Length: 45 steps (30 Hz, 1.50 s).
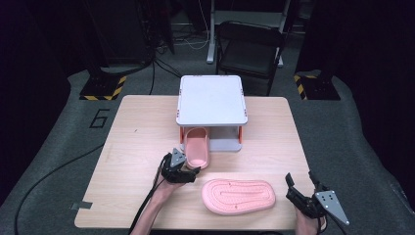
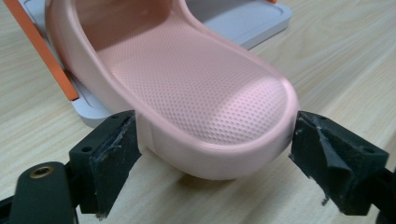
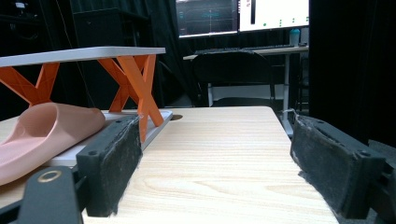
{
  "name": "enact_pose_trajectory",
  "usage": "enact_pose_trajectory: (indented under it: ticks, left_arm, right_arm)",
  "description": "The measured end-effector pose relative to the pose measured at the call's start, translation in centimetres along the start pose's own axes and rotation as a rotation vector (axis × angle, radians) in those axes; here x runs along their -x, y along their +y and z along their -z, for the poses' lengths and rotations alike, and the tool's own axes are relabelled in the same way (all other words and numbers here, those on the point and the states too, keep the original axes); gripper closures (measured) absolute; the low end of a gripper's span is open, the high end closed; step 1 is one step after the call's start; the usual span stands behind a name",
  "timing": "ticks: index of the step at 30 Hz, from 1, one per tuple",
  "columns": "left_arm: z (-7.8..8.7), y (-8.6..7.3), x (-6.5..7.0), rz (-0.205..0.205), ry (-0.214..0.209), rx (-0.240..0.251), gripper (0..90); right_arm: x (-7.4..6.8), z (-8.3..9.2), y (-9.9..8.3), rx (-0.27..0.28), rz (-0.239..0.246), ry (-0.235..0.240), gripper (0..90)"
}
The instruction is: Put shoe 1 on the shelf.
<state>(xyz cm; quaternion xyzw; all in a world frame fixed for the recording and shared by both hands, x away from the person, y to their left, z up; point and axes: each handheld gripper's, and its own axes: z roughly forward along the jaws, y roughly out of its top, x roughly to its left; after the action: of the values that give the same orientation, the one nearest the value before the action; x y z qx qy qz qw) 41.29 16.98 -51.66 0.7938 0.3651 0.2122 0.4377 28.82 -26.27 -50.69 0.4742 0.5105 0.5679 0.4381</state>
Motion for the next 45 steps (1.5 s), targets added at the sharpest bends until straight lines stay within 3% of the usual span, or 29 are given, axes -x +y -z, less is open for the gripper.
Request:
enact_pose_trajectory:
  ticks: [3,11,16,17,18,24,30,37,39,41,43,45]
  left_arm:
    - [-0.2,0.3,0.0,-0.021,0.037,-0.001,17.1]
    - [-2.2,1.4,-0.7,0.05,0.102,0.017,21.9]
    - [-3.2,2.0,-1.3,0.065,0.144,0.02,24.7]
    - [-3.2,2.0,-1.3,0.065,0.144,0.02,25.5]
    - [-3.6,2.1,-1.5,0.09,0.151,0.03,26.0]
    - [-4.3,2.8,-2.3,0.078,0.155,0.027,26.2]
    - [-4.8,3.3,-2.4,0.11,0.15,0.046,26.1]
    - [-4.8,3.5,-2.4,0.096,0.15,0.041,25.2]
    - [-4.5,3.4,-2.1,0.095,0.13,0.039,25.3]
    - [-4.3,3.1,-1.9,0.061,0.136,0.017,25.0]
    - [-4.4,2.8,-1.9,0.055,0.132,-0.011,25.0]
    - [-4.7,2.6,-2.0,0.062,0.152,-0.006,25.2]
  right_arm:
    - [0.0,0.0,0.0,0.003,-0.003,0.0,16.3]
    - [-0.1,0.0,0.1,0.004,0.007,0.004,16.5]
    - [0.0,0.0,0.1,0.004,0.008,0.003,16.6]
    - [0.0,0.0,0.1,0.004,0.007,0.003,16.6]
    - [0.0,0.0,0.1,0.006,0.004,0.003,16.6]
    - [-0.1,-0.1,0.1,0.001,0.006,0.011,16.6]
    - [-0.2,-0.1,0.1,-0.002,0.01,0.013,16.6]
    - [-0.1,0.0,0.1,0.002,0.009,0.012,16.6]
    - [-0.1,0.0,0.1,0.001,0.012,0.01,16.6]
    - [-0.1,-0.1,0.1,0.0,0.008,0.012,16.6]
    - [-0.1,-0.1,0.1,0.0,0.011,0.012,16.6]
    - [-0.1,-0.1,0.1,0.003,0.009,0.013,16.6]
